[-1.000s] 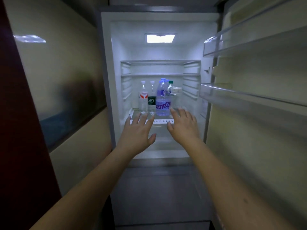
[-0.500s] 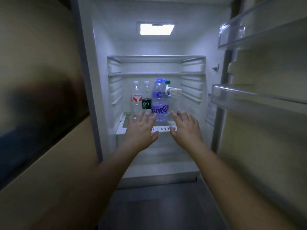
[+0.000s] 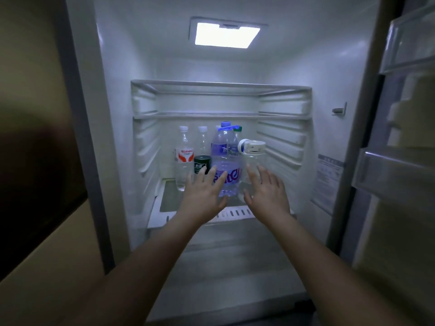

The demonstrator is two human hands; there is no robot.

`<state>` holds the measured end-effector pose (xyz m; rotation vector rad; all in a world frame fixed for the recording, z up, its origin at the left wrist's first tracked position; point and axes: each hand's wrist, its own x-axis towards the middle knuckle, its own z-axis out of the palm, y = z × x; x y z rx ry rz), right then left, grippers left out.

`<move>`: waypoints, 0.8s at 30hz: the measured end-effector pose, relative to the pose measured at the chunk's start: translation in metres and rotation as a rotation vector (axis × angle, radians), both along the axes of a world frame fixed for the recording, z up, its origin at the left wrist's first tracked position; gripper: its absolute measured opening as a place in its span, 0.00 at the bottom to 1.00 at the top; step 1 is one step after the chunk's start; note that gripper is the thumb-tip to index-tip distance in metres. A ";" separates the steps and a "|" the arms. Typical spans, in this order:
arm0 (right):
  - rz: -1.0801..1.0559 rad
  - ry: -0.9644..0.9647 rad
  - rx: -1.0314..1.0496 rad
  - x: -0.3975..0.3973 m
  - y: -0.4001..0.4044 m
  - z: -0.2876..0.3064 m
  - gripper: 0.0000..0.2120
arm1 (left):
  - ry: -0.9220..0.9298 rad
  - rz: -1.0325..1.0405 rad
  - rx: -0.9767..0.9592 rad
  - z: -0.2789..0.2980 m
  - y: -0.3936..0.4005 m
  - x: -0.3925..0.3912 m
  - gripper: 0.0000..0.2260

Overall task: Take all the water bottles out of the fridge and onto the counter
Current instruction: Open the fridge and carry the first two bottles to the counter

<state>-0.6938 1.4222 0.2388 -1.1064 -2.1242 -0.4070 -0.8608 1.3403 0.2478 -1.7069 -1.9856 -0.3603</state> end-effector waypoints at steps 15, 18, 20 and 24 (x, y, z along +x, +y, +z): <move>0.137 0.718 -0.186 -0.053 0.065 -0.009 0.52 | -0.637 -0.143 0.337 0.001 0.082 -0.022 0.45; 0.177 0.845 -0.316 -0.059 0.074 -0.009 0.55 | -0.961 -0.180 0.308 0.000 0.097 -0.022 0.48; 0.175 0.881 -0.358 -0.060 0.081 -0.007 0.55 | -1.046 -0.209 0.314 -0.003 0.104 -0.023 0.49; 0.171 0.919 -0.411 -0.058 0.096 -0.006 0.55 | -1.117 -0.166 0.329 -0.006 0.118 -0.024 0.49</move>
